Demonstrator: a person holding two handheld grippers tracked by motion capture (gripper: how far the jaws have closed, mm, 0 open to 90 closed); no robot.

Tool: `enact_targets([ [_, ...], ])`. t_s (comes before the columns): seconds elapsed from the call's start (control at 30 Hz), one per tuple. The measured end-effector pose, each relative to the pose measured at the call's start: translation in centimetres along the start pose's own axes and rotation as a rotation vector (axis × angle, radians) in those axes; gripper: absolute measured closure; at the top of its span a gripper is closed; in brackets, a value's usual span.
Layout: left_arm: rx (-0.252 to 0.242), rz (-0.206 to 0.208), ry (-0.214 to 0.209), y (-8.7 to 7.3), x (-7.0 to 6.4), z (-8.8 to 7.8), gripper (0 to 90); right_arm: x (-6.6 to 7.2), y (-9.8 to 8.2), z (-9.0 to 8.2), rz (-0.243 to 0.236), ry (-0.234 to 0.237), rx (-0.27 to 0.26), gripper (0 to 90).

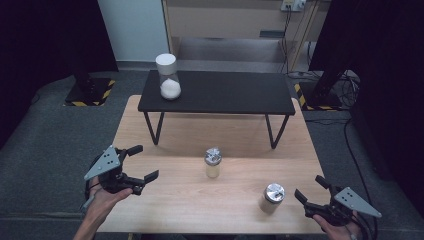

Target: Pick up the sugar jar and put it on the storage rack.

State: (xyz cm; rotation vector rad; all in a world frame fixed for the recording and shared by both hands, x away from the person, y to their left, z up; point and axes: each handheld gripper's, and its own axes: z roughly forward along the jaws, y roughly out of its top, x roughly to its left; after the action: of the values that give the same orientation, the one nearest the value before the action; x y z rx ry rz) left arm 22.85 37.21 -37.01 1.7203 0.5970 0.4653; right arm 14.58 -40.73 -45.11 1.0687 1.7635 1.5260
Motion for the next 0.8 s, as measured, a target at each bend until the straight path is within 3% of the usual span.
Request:
enact_targets([
  [0.8, 0.014, -0.033, 0.026, -4.1, -0.5, -0.3, 2.2, 0.0, 0.0, 0.1, -0.001, 0.000, 0.000, 7.2],
])
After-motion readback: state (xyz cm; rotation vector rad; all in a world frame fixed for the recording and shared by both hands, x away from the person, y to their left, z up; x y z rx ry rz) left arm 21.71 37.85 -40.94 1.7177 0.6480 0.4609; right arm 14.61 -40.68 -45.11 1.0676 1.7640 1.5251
